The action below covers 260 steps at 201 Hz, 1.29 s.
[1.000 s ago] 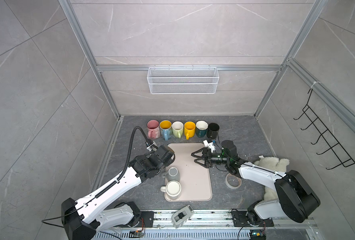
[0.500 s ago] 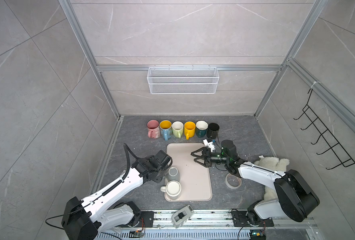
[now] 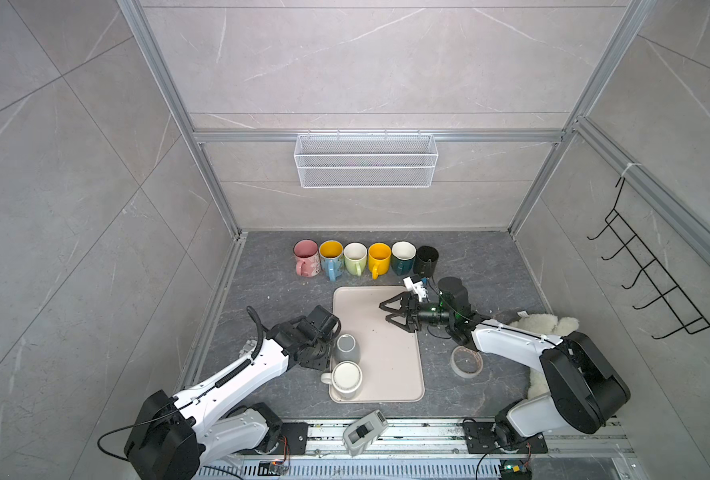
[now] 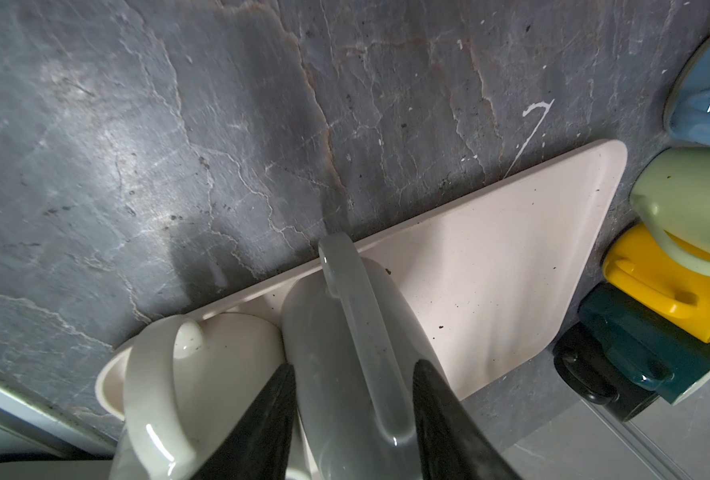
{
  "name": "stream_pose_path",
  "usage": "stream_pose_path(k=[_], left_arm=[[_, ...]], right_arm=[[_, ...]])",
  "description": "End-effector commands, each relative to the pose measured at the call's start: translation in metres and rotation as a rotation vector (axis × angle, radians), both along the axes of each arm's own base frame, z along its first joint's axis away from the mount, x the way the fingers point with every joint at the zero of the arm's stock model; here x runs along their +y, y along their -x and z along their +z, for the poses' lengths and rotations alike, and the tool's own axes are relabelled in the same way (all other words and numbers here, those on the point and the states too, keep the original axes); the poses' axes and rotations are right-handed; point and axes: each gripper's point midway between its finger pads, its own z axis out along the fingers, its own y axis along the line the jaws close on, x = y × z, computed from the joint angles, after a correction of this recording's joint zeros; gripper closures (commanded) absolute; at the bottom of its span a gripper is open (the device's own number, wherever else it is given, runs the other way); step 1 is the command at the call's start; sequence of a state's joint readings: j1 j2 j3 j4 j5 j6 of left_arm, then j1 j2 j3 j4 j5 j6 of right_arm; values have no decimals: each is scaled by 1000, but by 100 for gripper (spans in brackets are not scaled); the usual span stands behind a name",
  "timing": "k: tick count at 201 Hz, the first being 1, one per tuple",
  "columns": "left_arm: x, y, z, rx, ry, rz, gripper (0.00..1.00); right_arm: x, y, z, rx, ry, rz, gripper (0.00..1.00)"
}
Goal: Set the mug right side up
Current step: 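Grasp the grey mug's handle with the left gripper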
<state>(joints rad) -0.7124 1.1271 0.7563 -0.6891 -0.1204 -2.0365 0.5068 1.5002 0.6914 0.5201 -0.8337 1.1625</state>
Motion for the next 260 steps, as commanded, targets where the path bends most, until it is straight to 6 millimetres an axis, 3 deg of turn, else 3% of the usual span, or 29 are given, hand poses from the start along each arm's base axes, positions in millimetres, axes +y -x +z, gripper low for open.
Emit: stream_pose_path(k=[1, 112, 217, 260], left_arm=[[-4, -3, -4, 14, 30, 37, 50], [-12, -15, -24, 43, 36, 9, 53], [-5, -21, -28, -21, 49, 40, 72], [-6, -28, -25, -53, 43, 33, 84]], right_arm=[[5, -1, 4, -21, -3, 25, 22], [4, 0, 2, -7, 5, 24, 22], [3, 2, 1, -2, 9, 18, 21], [3, 2, 0, -2, 10, 19, 21]])
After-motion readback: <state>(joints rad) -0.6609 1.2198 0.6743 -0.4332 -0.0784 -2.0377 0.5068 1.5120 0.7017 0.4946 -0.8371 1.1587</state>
